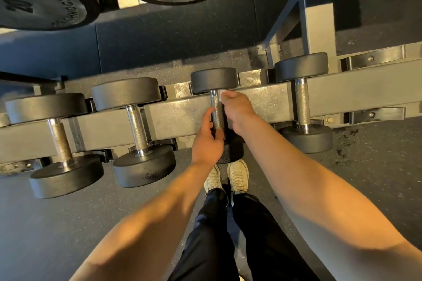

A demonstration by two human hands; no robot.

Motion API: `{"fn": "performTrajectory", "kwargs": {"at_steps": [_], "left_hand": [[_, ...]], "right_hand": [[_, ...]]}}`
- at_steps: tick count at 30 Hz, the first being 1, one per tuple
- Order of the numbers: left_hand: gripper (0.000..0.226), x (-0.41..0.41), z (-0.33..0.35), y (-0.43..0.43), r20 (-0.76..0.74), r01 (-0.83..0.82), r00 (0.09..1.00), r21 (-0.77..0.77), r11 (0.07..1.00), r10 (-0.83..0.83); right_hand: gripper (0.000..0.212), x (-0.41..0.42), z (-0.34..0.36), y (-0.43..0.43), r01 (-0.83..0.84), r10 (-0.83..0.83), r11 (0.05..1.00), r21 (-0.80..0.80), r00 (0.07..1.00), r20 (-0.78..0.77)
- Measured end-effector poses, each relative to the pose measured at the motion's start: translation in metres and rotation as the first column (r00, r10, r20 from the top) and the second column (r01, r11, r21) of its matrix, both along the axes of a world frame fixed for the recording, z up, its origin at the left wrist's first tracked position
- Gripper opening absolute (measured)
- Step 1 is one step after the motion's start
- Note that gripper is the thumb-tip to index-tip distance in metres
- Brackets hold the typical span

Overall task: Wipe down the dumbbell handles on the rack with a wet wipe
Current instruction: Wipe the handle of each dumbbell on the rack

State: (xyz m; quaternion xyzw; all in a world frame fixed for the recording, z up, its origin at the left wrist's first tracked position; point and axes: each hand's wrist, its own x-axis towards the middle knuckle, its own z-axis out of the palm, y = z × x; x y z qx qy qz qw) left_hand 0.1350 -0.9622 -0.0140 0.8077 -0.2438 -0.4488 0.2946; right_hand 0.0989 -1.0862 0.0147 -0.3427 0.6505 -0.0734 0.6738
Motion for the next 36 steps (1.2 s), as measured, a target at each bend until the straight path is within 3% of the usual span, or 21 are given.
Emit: {"fn": "performTrajectory", "kwargs": {"at_steps": [5, 12, 14, 16, 18, 21, 24, 28, 32, 36], "left_hand": [[0.066, 0.008, -0.002, 0.001, -0.050, -0.003, 0.999, -0.018, 1.000, 0.002], [0.068, 0.010, -0.002, 0.002, -0.068, 0.001, 0.998, -0.019, 1.000, -0.002], [0.066, 0.011, -0.002, 0.002, -0.083, -0.006, 0.997, -0.025, 1.000, 0.004], [0.064, 0.011, -0.002, 0.002, -0.090, -0.005, 0.996, -0.026, 1.000, 0.003], [0.065, 0.011, -0.003, 0.002, -0.089, -0.004, 0.996, -0.024, 1.000, 0.002], [0.065, 0.011, -0.004, 0.003, -0.081, 0.011, 0.997, -0.012, 1.000, -0.012], [0.065, 0.011, -0.006, 0.004, -0.075, 0.014, 0.997, -0.013, 1.000, -0.015], [0.068, 0.011, -0.004, 0.004, -0.061, 0.026, 0.998, -0.008, 1.000, -0.026], [0.068, 0.012, -0.006, 0.005, -0.056, 0.028, 0.998, -0.013, 1.000, -0.029], [0.061, 0.012, -0.011, 0.007, -0.099, -0.048, 0.994, -0.028, 0.998, 0.045]], "right_hand": [[0.040, 0.006, -0.010, 0.005, -0.209, 0.200, 0.975, -0.076, 0.974, -0.110], [0.036, -0.024, -0.021, 0.033, -0.491, 0.491, 0.870, 0.054, 0.847, -0.206], [0.033, -0.023, -0.015, 0.033, -0.381, 0.385, 0.923, 0.060, 0.901, -0.199], [0.031, -0.019, -0.008, 0.024, -0.120, 0.126, 0.991, 0.055, 0.984, -0.125], [0.037, -0.009, 0.001, 0.011, 0.068, -0.066, 0.996, 0.063, 0.997, -0.029], [0.033, 0.006, 0.003, 0.002, 0.135, -0.138, 0.988, 0.073, 0.990, 0.031], [0.034, 0.000, -0.005, 0.011, 0.036, -0.036, 0.999, 0.019, 0.999, 0.020], [0.034, -0.015, -0.021, 0.032, -0.187, 0.187, 0.982, 0.005, 0.977, -0.103], [0.043, -0.037, -0.073, 0.049, -0.542, 0.533, 0.839, 0.041, 0.806, -0.257], [0.033, -0.037, -0.052, 0.048, -0.628, 0.623, 0.775, 0.074, 0.740, -0.253]]}}
